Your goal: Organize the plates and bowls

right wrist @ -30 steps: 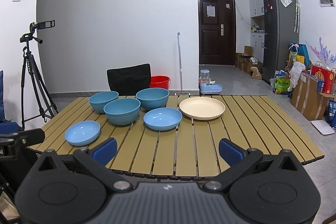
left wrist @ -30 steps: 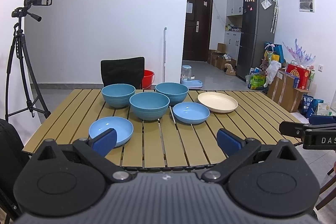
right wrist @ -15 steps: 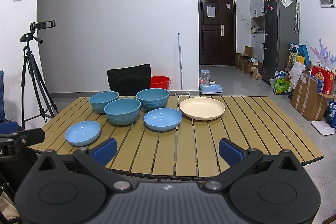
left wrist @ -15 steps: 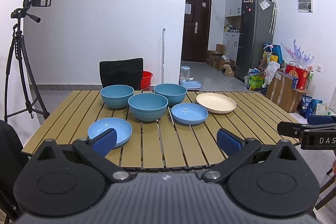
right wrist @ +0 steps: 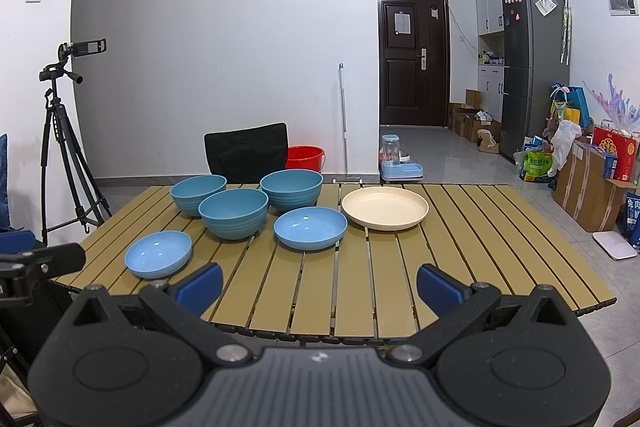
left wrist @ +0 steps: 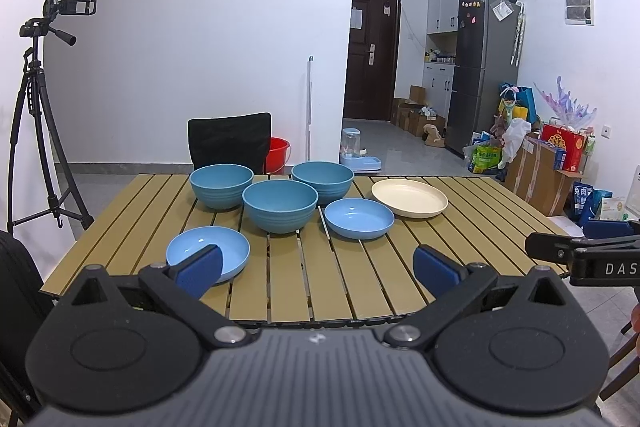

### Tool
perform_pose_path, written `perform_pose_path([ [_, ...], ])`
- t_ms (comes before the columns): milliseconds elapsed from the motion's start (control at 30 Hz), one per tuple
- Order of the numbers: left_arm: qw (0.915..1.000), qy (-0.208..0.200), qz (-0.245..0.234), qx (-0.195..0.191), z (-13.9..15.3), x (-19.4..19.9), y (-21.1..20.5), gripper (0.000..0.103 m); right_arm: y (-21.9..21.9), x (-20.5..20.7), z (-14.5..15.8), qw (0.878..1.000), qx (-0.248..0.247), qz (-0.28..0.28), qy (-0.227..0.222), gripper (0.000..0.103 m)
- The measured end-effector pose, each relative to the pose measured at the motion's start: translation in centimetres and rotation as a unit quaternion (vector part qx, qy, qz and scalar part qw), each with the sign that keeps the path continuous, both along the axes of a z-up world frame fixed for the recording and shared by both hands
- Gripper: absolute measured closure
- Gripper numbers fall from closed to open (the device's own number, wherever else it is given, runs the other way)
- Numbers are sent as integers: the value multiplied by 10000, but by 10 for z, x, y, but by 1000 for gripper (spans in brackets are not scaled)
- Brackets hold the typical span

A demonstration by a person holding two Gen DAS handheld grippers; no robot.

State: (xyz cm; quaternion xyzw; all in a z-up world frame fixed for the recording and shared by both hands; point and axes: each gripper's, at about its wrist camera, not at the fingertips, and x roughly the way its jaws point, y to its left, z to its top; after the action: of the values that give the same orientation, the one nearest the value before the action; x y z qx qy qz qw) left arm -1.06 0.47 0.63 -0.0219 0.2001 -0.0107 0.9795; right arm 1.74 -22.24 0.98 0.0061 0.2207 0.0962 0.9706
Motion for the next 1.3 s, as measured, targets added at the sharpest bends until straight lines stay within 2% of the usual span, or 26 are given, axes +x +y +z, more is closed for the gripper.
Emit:
perform_pose_path([
  [933,10000,-39,-40,-19,1,-3,1,0,-2,0,-2,10000,3,4,0,0],
  [1300,9999,-112,-26,-83,5,5,1,0,2,1,8,10000,8,-5,28,0],
])
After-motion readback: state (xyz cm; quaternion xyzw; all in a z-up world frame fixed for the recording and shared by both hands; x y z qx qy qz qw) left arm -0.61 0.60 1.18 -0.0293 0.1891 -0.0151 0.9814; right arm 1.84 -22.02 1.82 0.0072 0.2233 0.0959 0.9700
